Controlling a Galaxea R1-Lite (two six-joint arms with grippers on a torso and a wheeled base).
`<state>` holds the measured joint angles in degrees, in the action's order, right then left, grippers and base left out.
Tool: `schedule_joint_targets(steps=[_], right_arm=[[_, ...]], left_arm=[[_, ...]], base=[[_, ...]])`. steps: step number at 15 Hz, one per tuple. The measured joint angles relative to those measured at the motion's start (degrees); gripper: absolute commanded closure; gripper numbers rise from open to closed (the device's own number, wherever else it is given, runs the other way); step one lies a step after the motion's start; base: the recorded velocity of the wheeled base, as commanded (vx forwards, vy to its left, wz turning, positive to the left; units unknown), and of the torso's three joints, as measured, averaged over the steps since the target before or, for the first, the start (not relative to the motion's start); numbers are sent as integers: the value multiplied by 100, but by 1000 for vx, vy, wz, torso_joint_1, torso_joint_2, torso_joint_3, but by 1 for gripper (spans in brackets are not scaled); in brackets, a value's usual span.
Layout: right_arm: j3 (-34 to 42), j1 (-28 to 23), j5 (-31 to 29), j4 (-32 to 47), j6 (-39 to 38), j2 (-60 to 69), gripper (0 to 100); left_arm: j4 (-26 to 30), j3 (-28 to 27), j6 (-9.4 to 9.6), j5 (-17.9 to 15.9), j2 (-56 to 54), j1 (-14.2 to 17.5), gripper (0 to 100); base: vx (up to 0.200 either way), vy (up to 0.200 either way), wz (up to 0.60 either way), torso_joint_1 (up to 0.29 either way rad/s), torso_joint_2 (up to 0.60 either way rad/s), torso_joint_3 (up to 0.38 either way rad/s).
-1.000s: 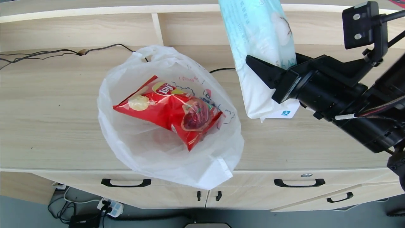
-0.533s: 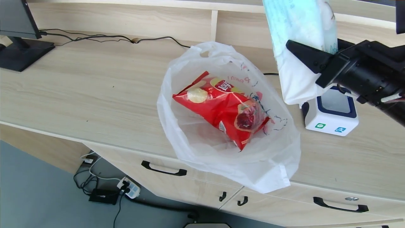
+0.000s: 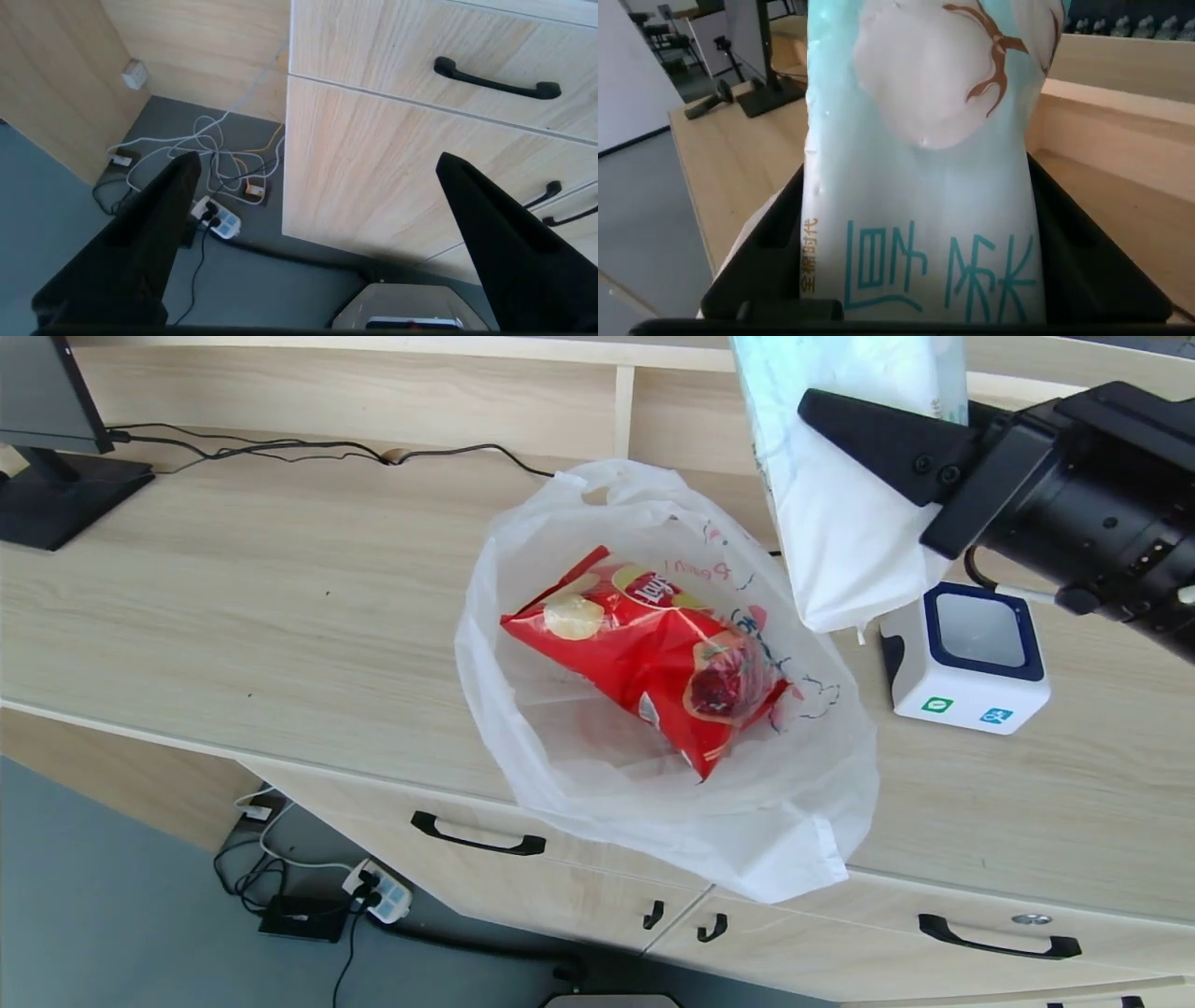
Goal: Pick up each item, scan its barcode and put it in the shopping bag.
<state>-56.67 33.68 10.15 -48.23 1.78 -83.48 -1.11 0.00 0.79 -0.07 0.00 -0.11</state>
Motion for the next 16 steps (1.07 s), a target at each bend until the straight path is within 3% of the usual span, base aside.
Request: schedule_joint_targets(steps=[3,5,11,13,16], right_arm=[[417,118,-77,-18,-37,-50,100],[670,330,-569,-24,-63,-130,100],[411,1629,-1519,-46,-183,-419,100],[675,1708,-1541,-79,-199,-441,100],[866,1318,-1590,-55,0,-455,100]], left_arm=[[0,0,-11,-2,0,4,0],[-1,0,-11,0,0,0,0],[0,0,-9,-2,0,6,0],[-1,0,-11,-2,0,1,0],[0,0,-11,-2,0,0,0]], base=[[0,0,0,0,0,0],[0,0,0,0,0,0],[0,0,0,0,0,0],[0,0,0,0,0,0],[0,0,0,0,0,0]])
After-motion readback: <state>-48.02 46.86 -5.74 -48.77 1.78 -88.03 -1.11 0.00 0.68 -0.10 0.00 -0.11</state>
